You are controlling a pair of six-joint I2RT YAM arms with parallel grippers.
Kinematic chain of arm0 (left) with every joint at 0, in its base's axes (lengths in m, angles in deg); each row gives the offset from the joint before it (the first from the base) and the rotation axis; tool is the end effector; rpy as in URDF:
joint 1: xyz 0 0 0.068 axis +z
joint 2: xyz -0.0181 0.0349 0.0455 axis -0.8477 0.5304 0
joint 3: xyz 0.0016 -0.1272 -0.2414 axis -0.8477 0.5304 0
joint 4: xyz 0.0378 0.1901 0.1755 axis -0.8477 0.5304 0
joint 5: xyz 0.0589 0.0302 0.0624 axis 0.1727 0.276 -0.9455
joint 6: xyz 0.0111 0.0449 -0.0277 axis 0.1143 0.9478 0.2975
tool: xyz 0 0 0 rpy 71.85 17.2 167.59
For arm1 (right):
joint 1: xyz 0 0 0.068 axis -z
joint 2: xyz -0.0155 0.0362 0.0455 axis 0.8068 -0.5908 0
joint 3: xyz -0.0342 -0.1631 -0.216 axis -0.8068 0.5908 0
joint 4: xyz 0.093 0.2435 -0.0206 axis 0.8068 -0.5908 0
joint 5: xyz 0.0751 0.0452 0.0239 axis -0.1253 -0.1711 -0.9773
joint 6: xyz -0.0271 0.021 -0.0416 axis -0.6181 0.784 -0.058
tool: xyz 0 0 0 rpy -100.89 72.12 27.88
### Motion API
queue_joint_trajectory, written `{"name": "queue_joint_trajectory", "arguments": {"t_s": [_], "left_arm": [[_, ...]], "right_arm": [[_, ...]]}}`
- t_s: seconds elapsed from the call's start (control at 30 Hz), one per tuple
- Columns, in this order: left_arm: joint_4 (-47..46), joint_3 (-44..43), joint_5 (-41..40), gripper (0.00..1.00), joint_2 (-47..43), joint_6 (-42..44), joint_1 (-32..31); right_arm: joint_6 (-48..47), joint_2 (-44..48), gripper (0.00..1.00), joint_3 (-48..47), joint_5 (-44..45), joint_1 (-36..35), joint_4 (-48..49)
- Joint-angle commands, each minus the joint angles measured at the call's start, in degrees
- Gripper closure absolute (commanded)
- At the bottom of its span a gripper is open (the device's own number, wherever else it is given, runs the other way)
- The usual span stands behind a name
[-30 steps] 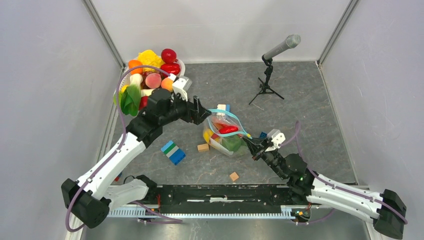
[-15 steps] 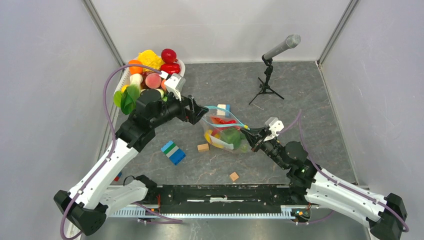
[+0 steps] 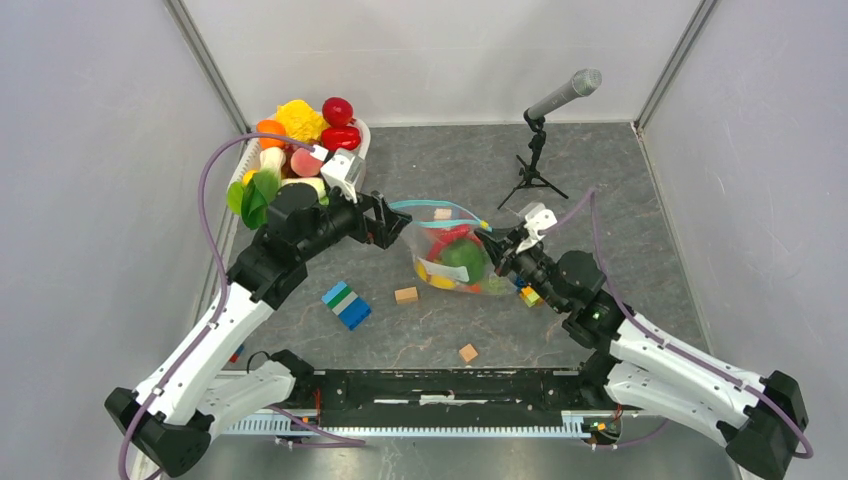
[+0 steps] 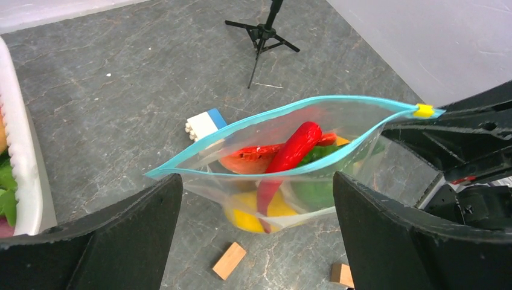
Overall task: Place the food in the zip-top bag and seal the zipper
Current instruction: Adjust the zipper food storage bag at the center of the board.
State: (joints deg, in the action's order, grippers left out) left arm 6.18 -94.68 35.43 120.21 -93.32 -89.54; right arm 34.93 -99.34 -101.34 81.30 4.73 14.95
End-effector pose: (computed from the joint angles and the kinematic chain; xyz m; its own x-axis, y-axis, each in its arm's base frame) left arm 0.1756 -0.1164 0.3837 -0.3397 -0.0579 -0.9387 0.6166 0.7400 -0.2688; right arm 0.1294 0.1425 0.2955 -0.0112 0.1338 -0.9909 -0.6699 0.7347 0.1068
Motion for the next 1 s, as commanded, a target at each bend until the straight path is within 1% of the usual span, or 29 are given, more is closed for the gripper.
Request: {"name": "queue_joint_trajectory", "arguments": {"t_s": [0.0, 0.13, 0.17, 0.37, 0.43, 0.47, 0.53, 0.63, 0.73, 0.97], "left_arm": [[-1.65, 1.75, -3.37, 0.00, -1.98, -1.63, 0.26], [-2.13, 3.29, -5.91, 0.00, -3.07, -3.38, 0.36], [-2.23, 3.52, -6.40, 0.00, -3.34, -3.81, 0.35], [-2.14, 5.43, -8.93, 0.00, -5.99, -7.27, 0.47], [-2.55, 6.60, -9.40, 0.00, -6.99, -8.68, 0.55], [-2.81, 7.14, -9.44, 0.00, -7.45, -9.46, 0.55], [-3.00, 8.12, -9.17, 0.00, -8.23, -10.60, 0.54], [-3.85, 9.85, -8.41, 0.00, -9.60, -11.94, 0.55], [-4.87, 11.56, -8.17, 0.00, -11.09, -12.81, 0.55], [-4.96, 11.89, -7.53, 0.00, -11.53, -12.58, 0.63]], "right_arm": [[-3.19, -2.85, 1.00, -6.98, -1.76, 1.89, 2.26], [-5.06, -5.95, 1.00, -11.74, -2.04, 3.34, 0.27], [-6.83, -6.52, 1.00, -12.50, -1.53, 3.67, 0.04], [-10.04, -8.06, 1.00, -13.49, 1.05, 5.11, 0.11], [-10.11, -8.24, 1.00, -11.54, 1.55, 5.20, 0.34], [-9.30, -8.15, 1.00, -10.05, 0.38, 5.24, 0.87], [-6.32, -7.74, 1.00, -5.51, -4.25, 5.20, 3.94], [1.14, -7.13, 1.00, 1.84, -11.21, 5.12, 9.79], [6.04, -6.62, 1.00, 6.19, -15.01, 5.07, 12.82], [7.52, -5.77, 1.00, 8.15, -12.94, 5.08, 15.26]]}}
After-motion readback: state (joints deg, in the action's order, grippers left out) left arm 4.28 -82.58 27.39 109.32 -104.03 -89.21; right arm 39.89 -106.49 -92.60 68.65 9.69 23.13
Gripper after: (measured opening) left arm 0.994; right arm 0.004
